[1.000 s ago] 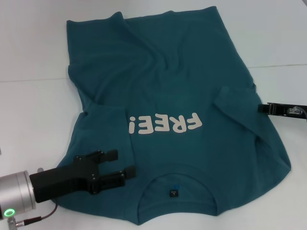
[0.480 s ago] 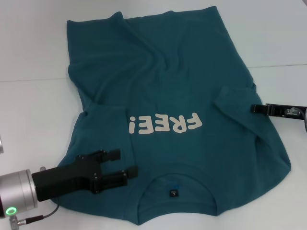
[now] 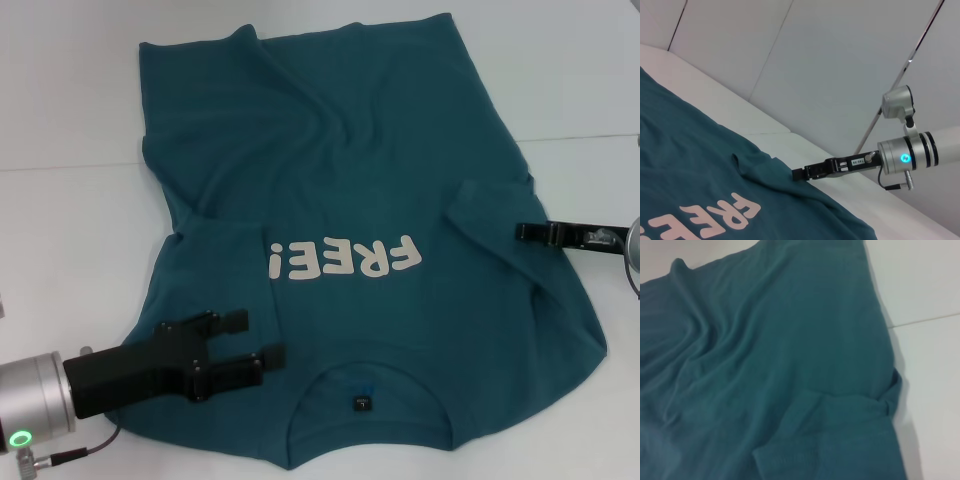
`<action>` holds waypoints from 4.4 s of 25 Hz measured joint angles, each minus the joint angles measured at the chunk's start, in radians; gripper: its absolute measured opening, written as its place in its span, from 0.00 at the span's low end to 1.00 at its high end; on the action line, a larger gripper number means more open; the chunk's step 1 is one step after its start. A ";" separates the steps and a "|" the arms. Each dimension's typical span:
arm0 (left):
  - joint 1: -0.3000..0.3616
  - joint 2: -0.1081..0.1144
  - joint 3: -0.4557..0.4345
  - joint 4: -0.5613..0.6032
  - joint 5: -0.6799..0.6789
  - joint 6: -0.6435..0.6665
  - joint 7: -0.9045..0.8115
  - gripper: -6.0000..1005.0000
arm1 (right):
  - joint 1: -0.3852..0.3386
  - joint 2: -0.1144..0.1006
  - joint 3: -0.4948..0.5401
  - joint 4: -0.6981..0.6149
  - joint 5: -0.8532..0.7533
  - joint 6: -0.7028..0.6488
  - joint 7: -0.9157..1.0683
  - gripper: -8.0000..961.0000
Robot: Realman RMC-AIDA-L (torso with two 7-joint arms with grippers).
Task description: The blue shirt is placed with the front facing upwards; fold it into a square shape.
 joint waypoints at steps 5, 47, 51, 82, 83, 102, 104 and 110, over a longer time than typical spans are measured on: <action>0.000 0.001 -0.001 0.001 0.000 0.000 0.000 0.87 | 0.010 0.002 0.003 0.008 0.000 0.000 0.000 0.69; -0.003 0.001 -0.003 0.022 -0.008 -0.006 -0.003 0.87 | -0.017 0.000 0.005 -0.030 0.141 -0.300 -0.174 0.01; -0.003 -0.001 -0.003 0.025 -0.008 -0.007 -0.002 0.87 | -0.016 0.002 0.002 -0.030 0.141 -0.339 -0.175 0.01; 0.004 -0.007 -0.004 0.020 -0.023 -0.002 -0.029 0.87 | -0.173 -0.027 0.039 -0.160 0.219 -0.606 -0.229 0.64; 0.006 -0.007 -0.009 0.022 -0.023 -0.005 -0.034 0.87 | -0.173 -0.026 0.046 -0.161 0.220 -0.616 -0.239 0.68; 0.087 0.007 -0.216 0.191 0.207 -0.092 -0.316 0.87 | -0.155 -0.003 0.070 -0.147 0.304 -0.666 -0.309 0.96; 0.090 0.011 -0.243 0.197 0.239 -0.096 -0.326 0.87 | -0.152 -0.003 0.070 -0.147 0.306 -0.663 -0.306 0.96; 0.093 0.015 -0.282 0.193 0.299 -0.098 -0.330 0.87 | -0.147 -0.005 0.070 -0.147 0.306 -0.659 -0.295 0.96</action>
